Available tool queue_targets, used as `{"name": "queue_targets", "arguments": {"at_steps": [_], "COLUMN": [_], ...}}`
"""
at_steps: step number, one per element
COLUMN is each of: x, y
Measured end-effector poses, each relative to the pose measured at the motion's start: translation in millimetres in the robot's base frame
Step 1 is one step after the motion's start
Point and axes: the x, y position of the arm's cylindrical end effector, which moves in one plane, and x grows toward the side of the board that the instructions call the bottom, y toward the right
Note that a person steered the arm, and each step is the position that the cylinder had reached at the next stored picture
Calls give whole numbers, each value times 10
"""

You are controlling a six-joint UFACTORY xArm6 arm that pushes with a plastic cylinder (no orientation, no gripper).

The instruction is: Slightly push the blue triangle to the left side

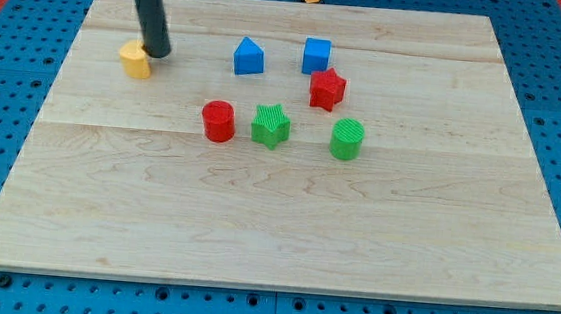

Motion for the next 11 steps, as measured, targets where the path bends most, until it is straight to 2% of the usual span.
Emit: {"name": "queue_targets", "arguments": {"at_steps": [1,2,3,4,7,8,9,10,11], "x": [77,-71,-412,-593,-595,-639,-442,-166,-39], "y": [-342,122,533,617,694,1119,1840,1579,1011]}}
